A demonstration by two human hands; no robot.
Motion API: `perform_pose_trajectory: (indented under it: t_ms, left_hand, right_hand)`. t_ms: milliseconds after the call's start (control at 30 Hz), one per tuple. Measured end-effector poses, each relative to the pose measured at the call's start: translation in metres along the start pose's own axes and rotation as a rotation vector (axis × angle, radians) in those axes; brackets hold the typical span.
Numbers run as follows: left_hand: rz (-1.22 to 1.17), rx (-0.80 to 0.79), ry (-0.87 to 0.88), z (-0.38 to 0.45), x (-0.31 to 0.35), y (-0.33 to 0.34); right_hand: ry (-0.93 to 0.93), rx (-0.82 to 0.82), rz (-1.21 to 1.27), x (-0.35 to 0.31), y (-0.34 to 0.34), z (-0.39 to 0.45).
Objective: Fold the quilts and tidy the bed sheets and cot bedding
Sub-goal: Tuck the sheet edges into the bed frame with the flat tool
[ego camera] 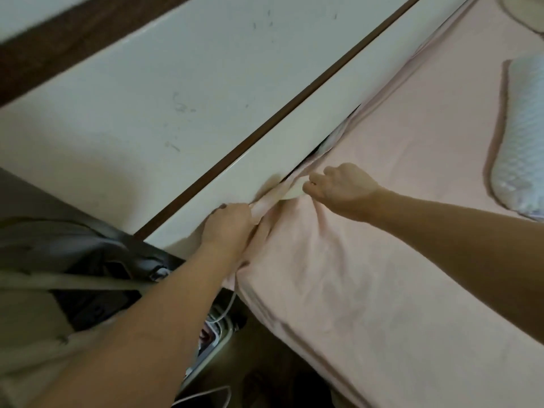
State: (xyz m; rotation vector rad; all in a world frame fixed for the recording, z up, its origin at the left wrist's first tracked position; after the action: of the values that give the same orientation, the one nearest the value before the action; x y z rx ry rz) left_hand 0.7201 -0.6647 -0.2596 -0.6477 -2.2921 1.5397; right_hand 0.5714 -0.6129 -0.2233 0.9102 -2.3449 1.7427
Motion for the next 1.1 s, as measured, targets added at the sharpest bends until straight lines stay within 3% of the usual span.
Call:
perform_pose_trajectory:
  t_ms: [67, 167, 300, 467, 567, 767, 900, 1000, 1100]
  left_hand:
    - [0.114, 0.069, 0.005, -0.016, -0.007, 0.001]
    - [0.198, 0.107, -0.093, -0.028, -0.017, 0.006]
    - [0.152, 0.158, -0.215, -0.035, -0.032, 0.007]
    - [0.040, 0.164, -0.187, -0.034, -0.047, 0.020]
    - [0.045, 0.131, -0.196, -0.031, -0.052, 0.033]
    - [0.075, 0.085, -0.268, -0.037, -0.052, 0.073]
    - [-0.268, 0.027, -0.491, -0.052, -0.090, 0.099]
    - [-0.596, -0.040, -0.655, -0.063, -0.098, 0.111]
    - [-0.912, -0.038, -0.830, -0.071, -0.102, 0.123]
  right_hand:
    - [-0.047, 0.092, -0.119, -0.004, -0.022, -0.024]
    - [-0.110, 0.087, -0.111, -0.015, -0.032, -0.040]
    - [-0.157, 0.135, -0.133, -0.037, -0.044, -0.025]
    - [-0.123, 0.127, -0.155, -0.061, -0.048, -0.009]
    - [-0.152, -0.029, 0.031, -0.088, -0.017, 0.020]
    - [-0.126, 0.041, 0.104, -0.106, -0.020, 0.086]
    - [-0.151, 0.262, 0.172, -0.109, -0.031, 0.069]
    - [-0.286, 0.129, 0.194, -0.155, -0.017, 0.059]
    - [-0.220, 0.140, 0.221, -0.159, -0.022, 0.076]
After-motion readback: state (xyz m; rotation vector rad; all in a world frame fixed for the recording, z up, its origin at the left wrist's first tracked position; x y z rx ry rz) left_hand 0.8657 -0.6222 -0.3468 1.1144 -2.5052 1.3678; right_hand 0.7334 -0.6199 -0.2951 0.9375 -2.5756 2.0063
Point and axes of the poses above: each hand's wrist, its own z-axis towards the middle knuckle, its own y-axis out of the palm, x = y × z, the point moved 8 cm from there along z, towards the middle knuckle, and after that the axes turned 1 degree about -x, right-handed, at the moved point
